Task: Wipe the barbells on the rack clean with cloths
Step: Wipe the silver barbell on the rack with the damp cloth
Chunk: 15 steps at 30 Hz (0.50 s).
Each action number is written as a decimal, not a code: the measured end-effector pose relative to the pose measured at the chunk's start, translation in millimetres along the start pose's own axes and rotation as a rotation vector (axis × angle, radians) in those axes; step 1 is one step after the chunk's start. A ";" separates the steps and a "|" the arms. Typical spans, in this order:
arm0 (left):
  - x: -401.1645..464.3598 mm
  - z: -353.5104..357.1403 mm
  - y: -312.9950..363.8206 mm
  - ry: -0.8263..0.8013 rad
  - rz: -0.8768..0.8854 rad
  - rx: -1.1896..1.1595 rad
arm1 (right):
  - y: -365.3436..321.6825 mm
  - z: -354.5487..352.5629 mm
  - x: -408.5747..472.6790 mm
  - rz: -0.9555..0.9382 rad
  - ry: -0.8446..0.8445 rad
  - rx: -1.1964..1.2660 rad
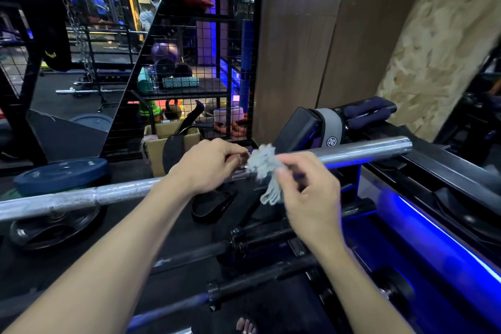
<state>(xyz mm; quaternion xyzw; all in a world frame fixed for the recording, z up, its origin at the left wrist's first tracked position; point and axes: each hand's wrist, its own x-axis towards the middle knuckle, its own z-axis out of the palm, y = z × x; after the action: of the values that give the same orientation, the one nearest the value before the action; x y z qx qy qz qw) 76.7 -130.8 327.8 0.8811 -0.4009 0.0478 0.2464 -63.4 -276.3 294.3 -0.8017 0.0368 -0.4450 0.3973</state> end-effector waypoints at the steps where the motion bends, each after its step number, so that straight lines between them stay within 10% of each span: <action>1: -0.2 0.4 0.4 0.000 -0.010 0.003 | -1.0 -6.0 5.5 0.068 0.051 0.059; 5: 2.4 1.5 -1.4 0.002 -0.003 -0.002 | 2.8 -0.3 7.8 0.237 0.114 0.156; 15: 3.8 0.0 -4.7 0.006 0.010 -0.025 | 1.8 47.2 53.8 -0.043 0.005 -0.235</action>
<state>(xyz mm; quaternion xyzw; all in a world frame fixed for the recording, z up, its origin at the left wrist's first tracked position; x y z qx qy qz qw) 82.8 -130.8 327.1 0.8758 -0.4052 0.0468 0.2582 4.5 -271.1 316.3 -0.8422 0.0726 -0.4480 0.2910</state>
